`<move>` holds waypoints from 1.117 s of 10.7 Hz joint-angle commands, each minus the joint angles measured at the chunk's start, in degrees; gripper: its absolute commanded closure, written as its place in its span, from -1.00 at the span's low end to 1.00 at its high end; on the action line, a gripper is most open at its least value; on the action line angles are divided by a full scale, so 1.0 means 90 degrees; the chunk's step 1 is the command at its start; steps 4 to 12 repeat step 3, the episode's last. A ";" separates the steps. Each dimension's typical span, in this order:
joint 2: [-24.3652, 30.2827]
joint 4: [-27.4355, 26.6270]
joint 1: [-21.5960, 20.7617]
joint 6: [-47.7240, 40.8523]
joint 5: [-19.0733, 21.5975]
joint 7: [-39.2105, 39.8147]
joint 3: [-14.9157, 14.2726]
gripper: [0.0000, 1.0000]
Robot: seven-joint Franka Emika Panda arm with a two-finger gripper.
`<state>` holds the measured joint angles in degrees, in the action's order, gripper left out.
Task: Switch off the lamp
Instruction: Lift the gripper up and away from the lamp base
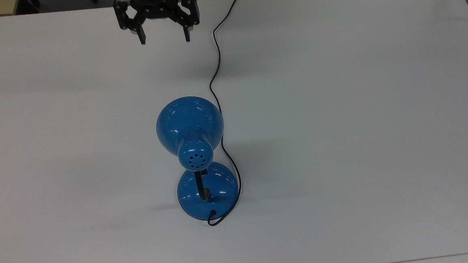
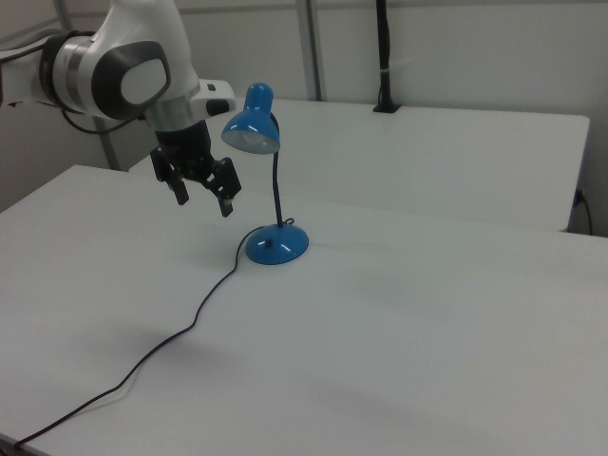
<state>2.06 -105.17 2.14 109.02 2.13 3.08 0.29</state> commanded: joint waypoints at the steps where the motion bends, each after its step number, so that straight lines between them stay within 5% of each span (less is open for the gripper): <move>1: 0.0268 -0.0209 0.0104 -0.0179 0.0096 -0.0108 0.0115 -1.00; 12: 0.0434 -0.0209 0.0104 -0.0511 0.0096 -0.0108 0.0056 -1.00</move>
